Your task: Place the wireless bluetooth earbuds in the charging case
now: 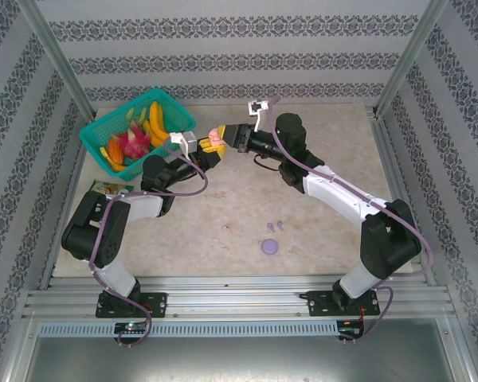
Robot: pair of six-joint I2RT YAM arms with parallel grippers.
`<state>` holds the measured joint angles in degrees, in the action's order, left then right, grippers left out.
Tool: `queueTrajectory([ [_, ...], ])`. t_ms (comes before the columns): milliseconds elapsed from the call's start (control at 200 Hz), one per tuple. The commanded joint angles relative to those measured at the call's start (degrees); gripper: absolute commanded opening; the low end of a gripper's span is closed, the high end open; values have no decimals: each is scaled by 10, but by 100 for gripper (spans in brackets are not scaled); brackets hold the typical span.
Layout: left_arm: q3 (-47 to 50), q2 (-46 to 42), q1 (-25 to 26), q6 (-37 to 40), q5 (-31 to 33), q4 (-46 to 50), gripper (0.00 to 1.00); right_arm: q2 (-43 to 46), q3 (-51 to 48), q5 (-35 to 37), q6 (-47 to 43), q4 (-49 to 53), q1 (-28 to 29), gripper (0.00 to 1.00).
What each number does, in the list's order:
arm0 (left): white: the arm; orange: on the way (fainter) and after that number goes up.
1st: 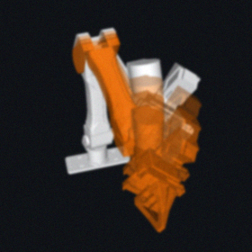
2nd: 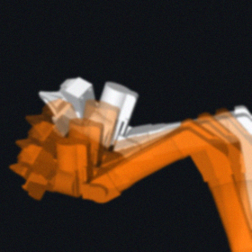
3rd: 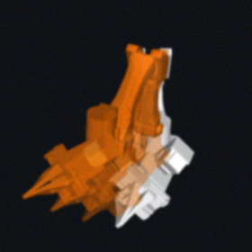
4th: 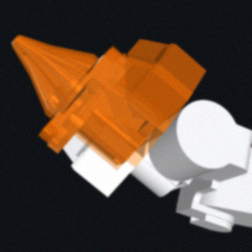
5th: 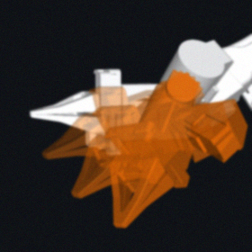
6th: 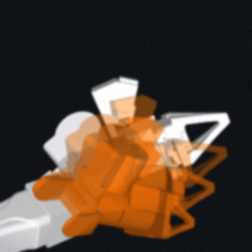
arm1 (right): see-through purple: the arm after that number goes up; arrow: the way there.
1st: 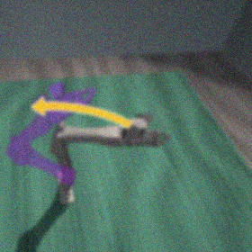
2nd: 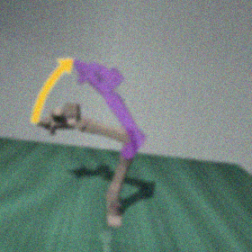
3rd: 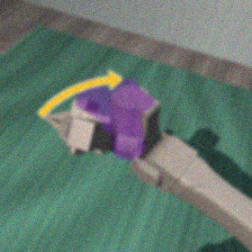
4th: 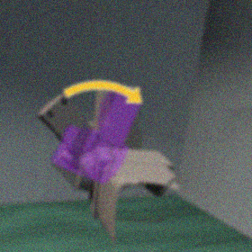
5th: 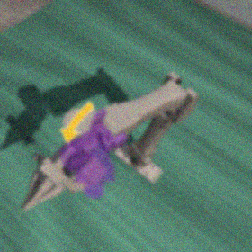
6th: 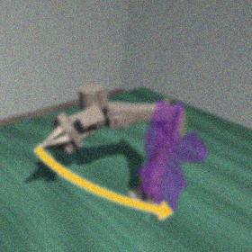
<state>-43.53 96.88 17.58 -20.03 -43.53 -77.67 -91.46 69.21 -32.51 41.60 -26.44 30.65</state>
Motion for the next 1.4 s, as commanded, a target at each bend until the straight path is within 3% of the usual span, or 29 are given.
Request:
queueTrajectory([
  [0,-17,3,4,-10,-13,-34,0,-5,12,-11,-15,-22,5,22],
  [1009,-16,-3,5,-7,-6,-31,0,1,-33,-2,-17,-17,-15,21],
  [1394,-17,-4,5,-5,-3,-28,0,-8,-19,-41,-51,24,-15,20],
])
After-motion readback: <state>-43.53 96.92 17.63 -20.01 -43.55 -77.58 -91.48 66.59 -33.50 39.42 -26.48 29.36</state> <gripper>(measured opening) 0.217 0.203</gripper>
